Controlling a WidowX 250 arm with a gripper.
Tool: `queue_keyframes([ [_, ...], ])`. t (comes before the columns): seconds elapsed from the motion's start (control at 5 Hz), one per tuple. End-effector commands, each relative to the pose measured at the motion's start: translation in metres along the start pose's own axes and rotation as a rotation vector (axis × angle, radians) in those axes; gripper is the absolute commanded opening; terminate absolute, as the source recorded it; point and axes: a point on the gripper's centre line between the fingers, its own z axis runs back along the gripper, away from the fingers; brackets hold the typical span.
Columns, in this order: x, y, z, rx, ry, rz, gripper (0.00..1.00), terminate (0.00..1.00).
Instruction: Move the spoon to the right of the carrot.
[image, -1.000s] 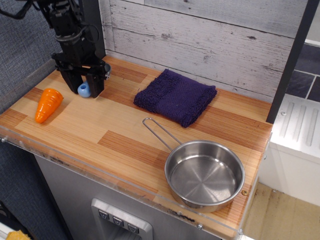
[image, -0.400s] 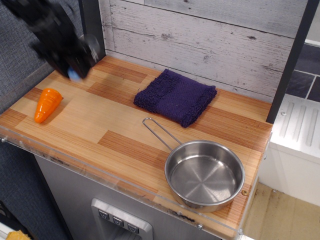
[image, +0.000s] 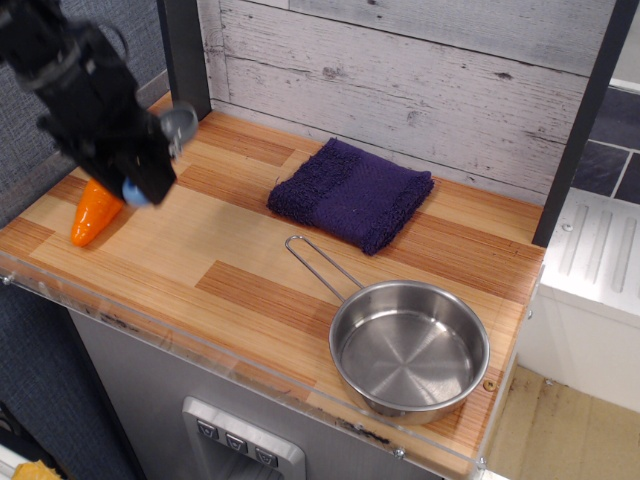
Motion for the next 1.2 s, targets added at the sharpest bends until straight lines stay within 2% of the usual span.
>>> queue_keyframes([
  [0.0,-0.011,0.009,-0.018,0.106,0.123,-0.114,0.0,0.0],
  [0.2,-0.012,0.003,-0.023,0.122,0.136,-0.132,0.0,0.0],
  [0.4,-0.013,-0.001,-0.021,0.131,0.166,-0.15,1.0,0.0],
  [0.6,-0.01,-0.002,-0.009,0.115,0.164,-0.162,1.0,0.0],
  [0.8,-0.006,-0.002,0.024,0.095,0.155,-0.194,1.0,0.0],
  [1.0,-0.017,0.008,0.082,0.091,0.032,-0.144,1.0,0.0],
])
